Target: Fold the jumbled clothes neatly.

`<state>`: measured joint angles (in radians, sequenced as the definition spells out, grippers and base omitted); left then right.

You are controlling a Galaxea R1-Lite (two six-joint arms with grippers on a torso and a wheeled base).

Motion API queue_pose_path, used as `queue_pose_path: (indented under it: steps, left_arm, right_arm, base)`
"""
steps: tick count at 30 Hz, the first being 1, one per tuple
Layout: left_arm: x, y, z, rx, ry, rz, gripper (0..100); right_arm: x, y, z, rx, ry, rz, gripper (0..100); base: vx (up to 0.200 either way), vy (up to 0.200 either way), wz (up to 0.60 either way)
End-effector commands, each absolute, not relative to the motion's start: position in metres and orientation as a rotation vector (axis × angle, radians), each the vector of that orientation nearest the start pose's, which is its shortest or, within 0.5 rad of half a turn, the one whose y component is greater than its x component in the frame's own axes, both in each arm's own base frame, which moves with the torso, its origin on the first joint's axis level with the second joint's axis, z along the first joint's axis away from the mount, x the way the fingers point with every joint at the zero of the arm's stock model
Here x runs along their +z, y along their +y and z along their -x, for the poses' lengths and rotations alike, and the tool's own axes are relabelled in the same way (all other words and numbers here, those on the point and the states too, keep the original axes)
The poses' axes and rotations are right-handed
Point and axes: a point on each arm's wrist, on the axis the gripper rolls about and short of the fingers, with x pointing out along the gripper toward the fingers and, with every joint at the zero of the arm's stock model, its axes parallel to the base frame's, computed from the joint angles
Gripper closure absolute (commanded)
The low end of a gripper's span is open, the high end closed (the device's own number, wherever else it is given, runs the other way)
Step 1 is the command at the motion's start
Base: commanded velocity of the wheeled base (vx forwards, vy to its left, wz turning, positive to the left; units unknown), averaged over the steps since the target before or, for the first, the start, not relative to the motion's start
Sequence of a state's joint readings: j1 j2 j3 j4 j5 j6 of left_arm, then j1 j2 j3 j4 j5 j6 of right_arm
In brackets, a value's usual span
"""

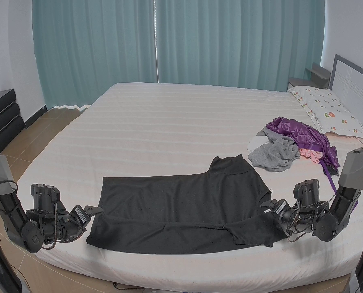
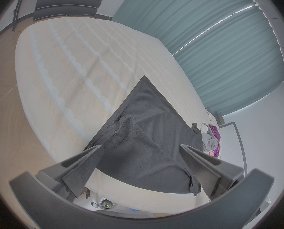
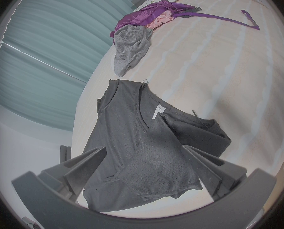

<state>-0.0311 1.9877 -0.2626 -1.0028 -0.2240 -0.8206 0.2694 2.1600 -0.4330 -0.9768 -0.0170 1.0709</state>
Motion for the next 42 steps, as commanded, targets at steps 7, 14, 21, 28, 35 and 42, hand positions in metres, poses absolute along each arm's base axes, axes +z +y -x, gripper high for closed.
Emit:
queue_pose_path:
  steps: [7, 14, 21, 28, 35, 42]
  left_arm:
    - [0.032, -0.012, -0.268, 0.041, 0.716, 0.853, 0]
    - [0.044, -0.011, -0.322, 0.035, 0.696, 0.853, 0]
    - [0.024, -0.008, -0.396, 0.027, 0.733, 0.784, 0]
    - [-0.011, -0.004, -0.438, -0.004, 0.708, 0.692, 0]
    - [-0.017, -0.001, -0.459, -0.005, 0.661, 0.685, 0]
    - [-0.029, 0.008, -0.472, 0.054, 0.628, 0.668, 0]
  right_arm:
    - [-0.005, 0.077, -0.279, -0.167, 0.793, -0.913, 0]
    - [0.001, 0.069, -0.283, -0.105, 0.745, -0.96, 0]
    - [0.004, 0.057, -0.286, -0.051, 0.734, -1.008, 0]
    - [0.004, 0.055, -0.287, -0.016, 0.744, -1.028, 0]
    - [0.001, 0.055, -0.287, 0.004, 0.771, -1.037, 0]
    - [-0.01, 0.055, -0.289, -0.003, 0.788, -1.034, 0]
  base:
    - [0.0, 0.0, 0.0]
    - [0.0, 0.0, 0.0]
    - [0.0, 0.0, 0.0]
    - [0.0, 0.0, 0.0]
    - [0.0, 0.0, 0.0]
    - [0.0, 0.0, 0.0]
